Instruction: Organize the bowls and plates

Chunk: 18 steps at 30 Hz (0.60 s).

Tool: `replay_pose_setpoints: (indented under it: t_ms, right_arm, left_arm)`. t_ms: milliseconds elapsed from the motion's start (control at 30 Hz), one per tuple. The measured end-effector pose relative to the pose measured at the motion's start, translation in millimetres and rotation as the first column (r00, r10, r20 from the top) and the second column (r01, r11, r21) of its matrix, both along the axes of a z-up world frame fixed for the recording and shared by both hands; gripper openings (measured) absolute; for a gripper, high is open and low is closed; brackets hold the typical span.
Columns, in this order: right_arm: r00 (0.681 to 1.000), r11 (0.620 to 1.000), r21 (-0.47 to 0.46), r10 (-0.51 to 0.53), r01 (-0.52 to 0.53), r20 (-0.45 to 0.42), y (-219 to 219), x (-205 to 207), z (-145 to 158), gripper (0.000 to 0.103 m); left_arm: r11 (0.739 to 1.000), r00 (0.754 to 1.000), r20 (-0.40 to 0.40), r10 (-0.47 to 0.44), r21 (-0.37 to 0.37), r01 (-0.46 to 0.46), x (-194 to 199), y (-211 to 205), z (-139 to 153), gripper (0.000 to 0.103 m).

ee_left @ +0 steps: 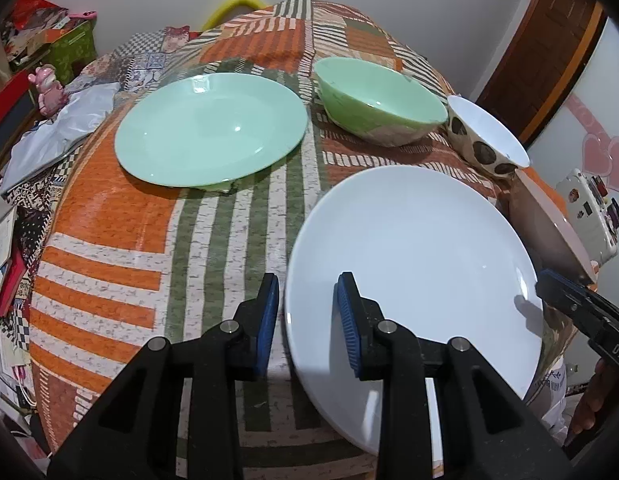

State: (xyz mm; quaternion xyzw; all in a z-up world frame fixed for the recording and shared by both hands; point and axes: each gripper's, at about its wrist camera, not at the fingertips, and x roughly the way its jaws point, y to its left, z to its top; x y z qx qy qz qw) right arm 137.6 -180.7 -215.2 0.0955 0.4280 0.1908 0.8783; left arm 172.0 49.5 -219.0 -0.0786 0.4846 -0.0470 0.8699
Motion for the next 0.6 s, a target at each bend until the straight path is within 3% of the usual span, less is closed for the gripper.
replay_pose_setpoints:
  t_ms: [467, 600]
  right_arm:
    - [0.991, 0.994, -0.065, 0.094, -0.088, 0.096, 30.8, 4.6, 26.2, 0.025]
    - [0.985, 0.989, -0.065, 0.136, -0.13, 0.102, 49.6, 16.4, 31.7, 0.025]
  left_arm:
    - [0.995, 0.99, 0.111, 0.088, 0.034, -0.093, -20.5, 35.0, 48.1, 0.031]
    - [0.985, 0.975, 0.17, 0.147, 0.061, -0.159, -21.6, 55.7, 69.7, 0.048]
